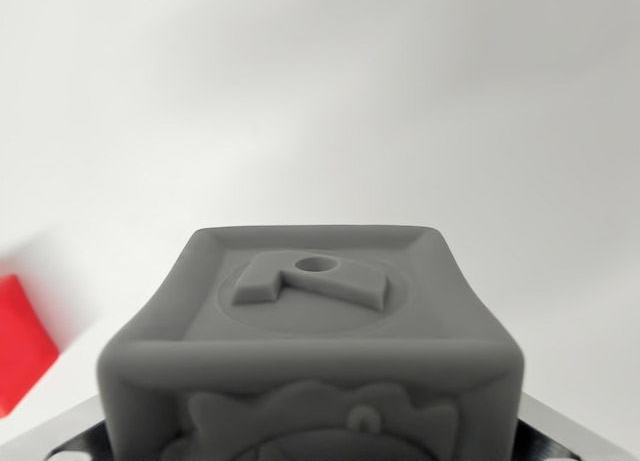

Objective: Destack cube

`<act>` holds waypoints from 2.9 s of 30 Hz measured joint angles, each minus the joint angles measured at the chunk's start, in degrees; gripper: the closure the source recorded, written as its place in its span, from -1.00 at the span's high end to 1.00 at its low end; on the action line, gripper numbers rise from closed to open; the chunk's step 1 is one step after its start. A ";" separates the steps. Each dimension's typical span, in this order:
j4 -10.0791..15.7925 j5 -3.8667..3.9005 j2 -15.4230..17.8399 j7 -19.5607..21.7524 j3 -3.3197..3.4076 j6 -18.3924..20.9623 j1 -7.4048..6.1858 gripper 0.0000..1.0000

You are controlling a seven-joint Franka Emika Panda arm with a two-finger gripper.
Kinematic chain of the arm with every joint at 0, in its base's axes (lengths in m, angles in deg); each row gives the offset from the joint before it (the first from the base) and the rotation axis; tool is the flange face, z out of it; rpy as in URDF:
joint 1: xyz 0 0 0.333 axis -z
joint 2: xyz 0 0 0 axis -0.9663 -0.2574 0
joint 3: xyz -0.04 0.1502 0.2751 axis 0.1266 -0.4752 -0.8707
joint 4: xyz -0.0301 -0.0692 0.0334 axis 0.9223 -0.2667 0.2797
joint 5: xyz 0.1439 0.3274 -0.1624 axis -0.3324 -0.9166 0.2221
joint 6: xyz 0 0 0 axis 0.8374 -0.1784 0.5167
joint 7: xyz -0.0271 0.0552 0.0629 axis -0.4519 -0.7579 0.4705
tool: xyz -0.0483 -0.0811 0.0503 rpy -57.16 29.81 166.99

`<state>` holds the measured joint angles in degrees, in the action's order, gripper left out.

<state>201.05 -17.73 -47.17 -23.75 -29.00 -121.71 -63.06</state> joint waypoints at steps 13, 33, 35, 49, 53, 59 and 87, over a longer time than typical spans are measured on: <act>-0.57 -0.39 -0.80 -0.18 0.60 -0.22 1.84 -1.00; -1.78 -0.81 -2.37 -0.36 1.00 -0.60 4.81 -1.00; -1.79 -0.90 -2.80 -0.42 0.99 -1.09 4.87 -1.00; -1.85 -1.87 -8.03 -1.01 0.55 -5.98 5.05 -1.00; -2.04 -2.18 -9.65 -1.22 0.37 -7.37 5.19 -1.00; -2.35 -2.54 -11.42 -1.46 0.19 -8.81 5.28 -1.00; -4.05 -2.96 -18.04 -1.84 -1.09 -13.82 6.37 -1.00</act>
<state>197.01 -20.69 -65.21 -25.59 -30.10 -135.53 -56.69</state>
